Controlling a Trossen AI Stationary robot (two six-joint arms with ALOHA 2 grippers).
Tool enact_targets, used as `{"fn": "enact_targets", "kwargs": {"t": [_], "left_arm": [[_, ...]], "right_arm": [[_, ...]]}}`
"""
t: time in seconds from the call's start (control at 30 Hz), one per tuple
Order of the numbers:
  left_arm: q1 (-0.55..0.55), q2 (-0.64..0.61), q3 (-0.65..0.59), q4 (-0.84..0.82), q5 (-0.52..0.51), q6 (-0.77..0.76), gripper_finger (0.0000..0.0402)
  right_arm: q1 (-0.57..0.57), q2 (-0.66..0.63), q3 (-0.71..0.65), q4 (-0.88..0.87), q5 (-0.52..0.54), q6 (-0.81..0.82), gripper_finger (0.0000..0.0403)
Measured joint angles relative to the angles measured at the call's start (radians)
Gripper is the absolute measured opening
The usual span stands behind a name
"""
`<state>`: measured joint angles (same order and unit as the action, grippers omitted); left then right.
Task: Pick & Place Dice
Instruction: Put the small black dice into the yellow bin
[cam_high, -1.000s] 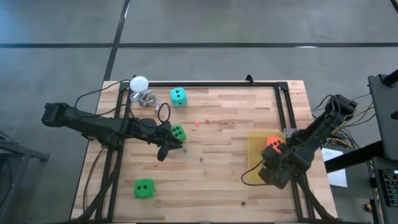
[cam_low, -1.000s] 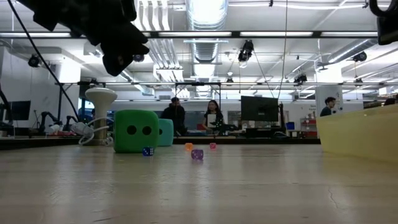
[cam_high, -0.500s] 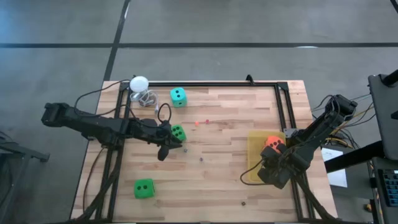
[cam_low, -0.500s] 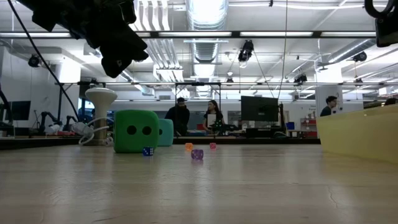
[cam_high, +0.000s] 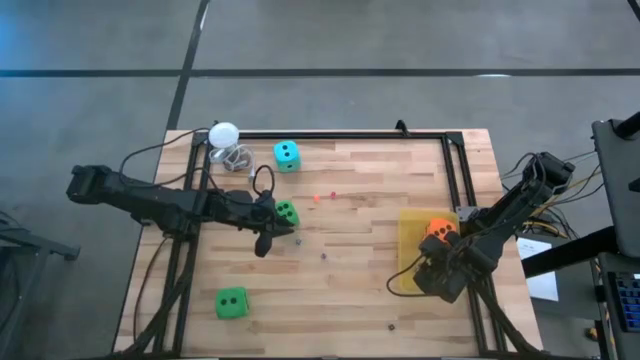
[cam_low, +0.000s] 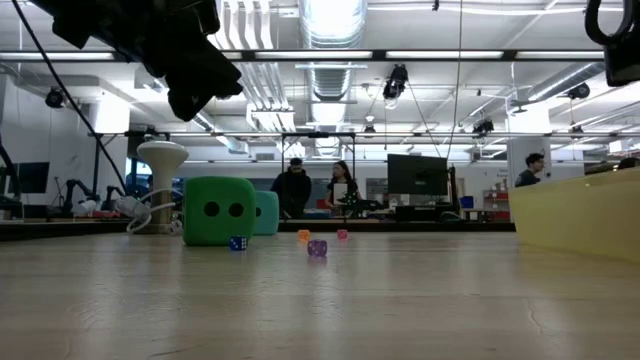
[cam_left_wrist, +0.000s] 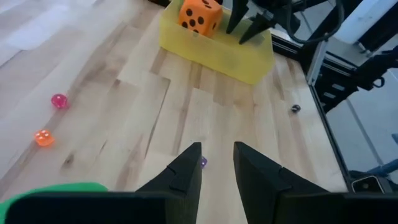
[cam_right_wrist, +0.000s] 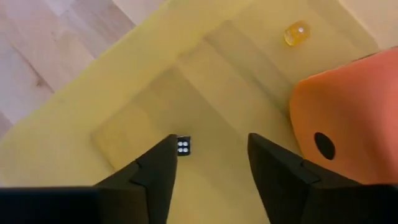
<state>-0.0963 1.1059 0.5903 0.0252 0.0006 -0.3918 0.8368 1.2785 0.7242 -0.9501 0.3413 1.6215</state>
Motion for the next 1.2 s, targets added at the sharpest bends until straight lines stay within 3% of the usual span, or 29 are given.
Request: {"fn": "enact_targets", "kwargs": {"t": [0.27, 0.57, 0.87, 1.2], "left_arm": [[0.0, 0.002, 0.0, -0.001, 0.0, 0.0, 0.0098], [0.0, 0.002, -0.002, 0.0, -0.001, 0.003, 0.0098], [0.0, 0.002, -0.002, -0.001, -0.001, 0.003, 0.0098], [0.0, 0.002, -0.002, -0.001, -0.001, 0.003, 0.0098]], "right_arm": [[0.003, 0.0, 0.092, 0.038, 0.077, -0.126, 0.0191], [0.003, 0.066, 0.235, 0.357, 0.042, -0.667, 0.0167], [0.003, 0.357, 0.438, 0.25, -0.134, -0.804, 0.0153], [0.005, 0.64, 0.747, -0.018, -0.144, -0.848, 0.0193]]}}
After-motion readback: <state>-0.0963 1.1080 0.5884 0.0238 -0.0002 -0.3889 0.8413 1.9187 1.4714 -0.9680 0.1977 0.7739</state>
